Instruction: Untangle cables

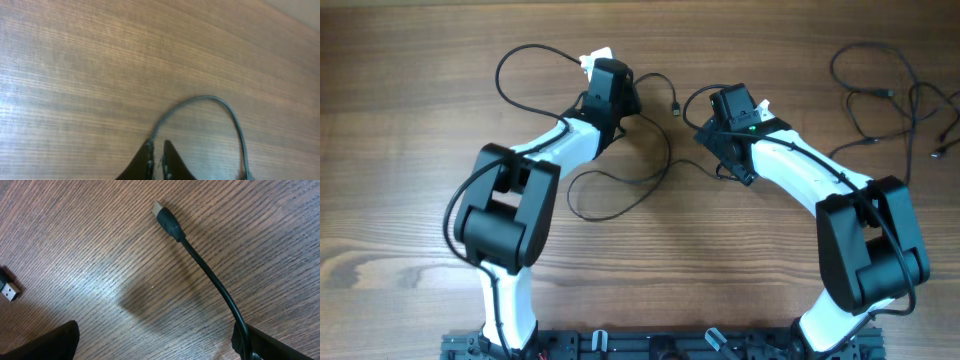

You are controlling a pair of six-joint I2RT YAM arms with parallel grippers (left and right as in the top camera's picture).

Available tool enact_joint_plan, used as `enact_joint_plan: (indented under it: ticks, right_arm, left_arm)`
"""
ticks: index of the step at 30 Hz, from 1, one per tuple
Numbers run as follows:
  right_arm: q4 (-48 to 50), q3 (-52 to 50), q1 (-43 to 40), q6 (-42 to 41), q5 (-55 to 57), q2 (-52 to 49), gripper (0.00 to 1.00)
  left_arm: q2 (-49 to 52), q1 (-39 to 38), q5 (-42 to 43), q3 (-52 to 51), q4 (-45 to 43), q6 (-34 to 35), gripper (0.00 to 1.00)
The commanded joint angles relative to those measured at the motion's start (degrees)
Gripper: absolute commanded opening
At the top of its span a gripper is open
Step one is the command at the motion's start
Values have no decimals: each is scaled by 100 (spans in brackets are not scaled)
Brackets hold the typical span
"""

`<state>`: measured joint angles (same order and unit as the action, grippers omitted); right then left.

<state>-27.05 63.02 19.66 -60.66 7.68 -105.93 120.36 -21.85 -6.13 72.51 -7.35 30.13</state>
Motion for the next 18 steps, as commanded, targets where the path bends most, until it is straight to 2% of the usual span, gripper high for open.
enact_joint_plan:
  ticks: [1, 6, 14, 16, 18]
  right_arm:
    - [0, -13, 2, -81, -28, -52, 100]
    - [4, -13, 2, -85, -31, -52, 100]
    - [74, -13, 2, -85, -31, -52, 100]
    - [85, -13, 2, -85, -28, -52, 100]
    - [87, -13, 2, -85, -28, -52, 100]
  left_arm:
    - [302, 52, -402, 42, -507, 17, 4]
    - [518, 66, -400, 42, -826, 20, 4]
    - [686, 46, -313, 42, -828, 24, 4]
    - [686, 31, 162, 42, -826, 22, 4]
    - [686, 7, 975, 42, -750, 22, 4]
